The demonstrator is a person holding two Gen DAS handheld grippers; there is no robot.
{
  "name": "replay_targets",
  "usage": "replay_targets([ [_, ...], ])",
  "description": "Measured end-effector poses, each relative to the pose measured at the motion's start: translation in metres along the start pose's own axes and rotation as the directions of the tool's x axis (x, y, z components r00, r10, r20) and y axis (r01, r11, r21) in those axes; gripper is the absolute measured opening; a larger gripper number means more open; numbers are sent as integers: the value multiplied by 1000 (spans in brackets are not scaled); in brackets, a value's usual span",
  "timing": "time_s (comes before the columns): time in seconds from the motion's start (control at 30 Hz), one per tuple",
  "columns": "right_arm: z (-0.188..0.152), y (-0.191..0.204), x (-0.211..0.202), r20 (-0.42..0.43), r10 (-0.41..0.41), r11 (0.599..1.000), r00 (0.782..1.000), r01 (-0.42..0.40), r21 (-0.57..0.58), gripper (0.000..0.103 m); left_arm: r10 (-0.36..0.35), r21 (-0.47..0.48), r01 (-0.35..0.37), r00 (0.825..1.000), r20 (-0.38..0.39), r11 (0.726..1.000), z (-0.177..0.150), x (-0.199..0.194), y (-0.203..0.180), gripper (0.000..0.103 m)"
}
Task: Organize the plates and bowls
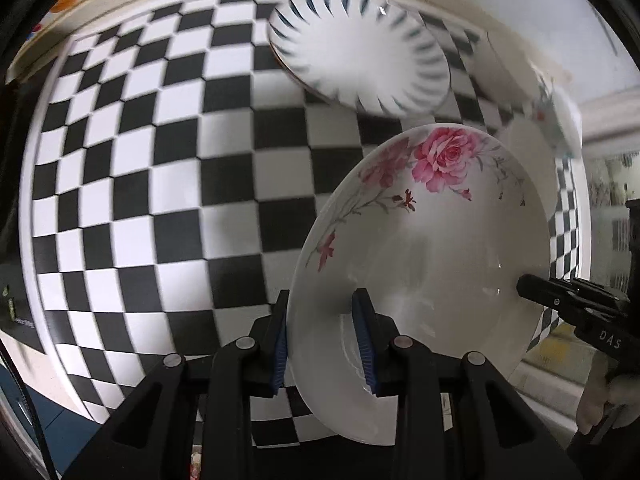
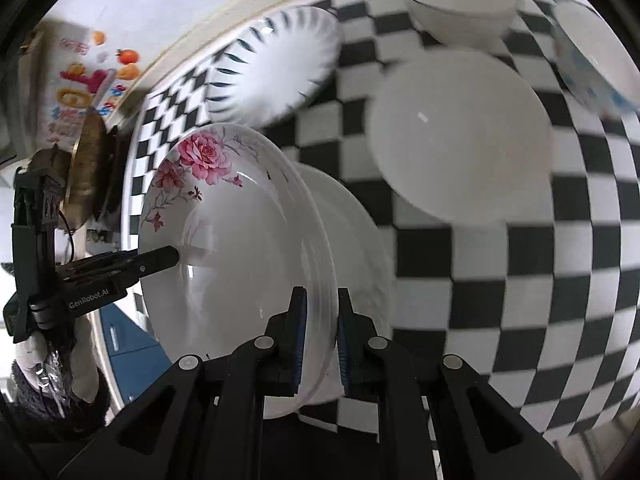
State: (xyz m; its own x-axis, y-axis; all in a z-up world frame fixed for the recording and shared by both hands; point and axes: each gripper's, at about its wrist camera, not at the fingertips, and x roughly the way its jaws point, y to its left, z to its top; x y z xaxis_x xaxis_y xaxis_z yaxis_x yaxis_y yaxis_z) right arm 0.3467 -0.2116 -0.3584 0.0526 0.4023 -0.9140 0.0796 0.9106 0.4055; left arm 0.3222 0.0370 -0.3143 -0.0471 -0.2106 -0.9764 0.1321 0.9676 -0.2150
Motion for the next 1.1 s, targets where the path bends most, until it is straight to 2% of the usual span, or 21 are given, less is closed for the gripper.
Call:
replay_targets([
  [0.27,-21,-20,10,-10,-27,999,1000,28,25,16,47,39,-46,999,-25,998,2,18,-9,27],
  [1.0,-18,-24,19,-65,-73,996,995,76,41,15,99,56,-96,994,-45,994,9,38,-27,27],
  [1.1,-16,-26,21,-87,-49,996,995,55,68,18,93,42,-91,994,-56,995,10,37,-26,27],
])
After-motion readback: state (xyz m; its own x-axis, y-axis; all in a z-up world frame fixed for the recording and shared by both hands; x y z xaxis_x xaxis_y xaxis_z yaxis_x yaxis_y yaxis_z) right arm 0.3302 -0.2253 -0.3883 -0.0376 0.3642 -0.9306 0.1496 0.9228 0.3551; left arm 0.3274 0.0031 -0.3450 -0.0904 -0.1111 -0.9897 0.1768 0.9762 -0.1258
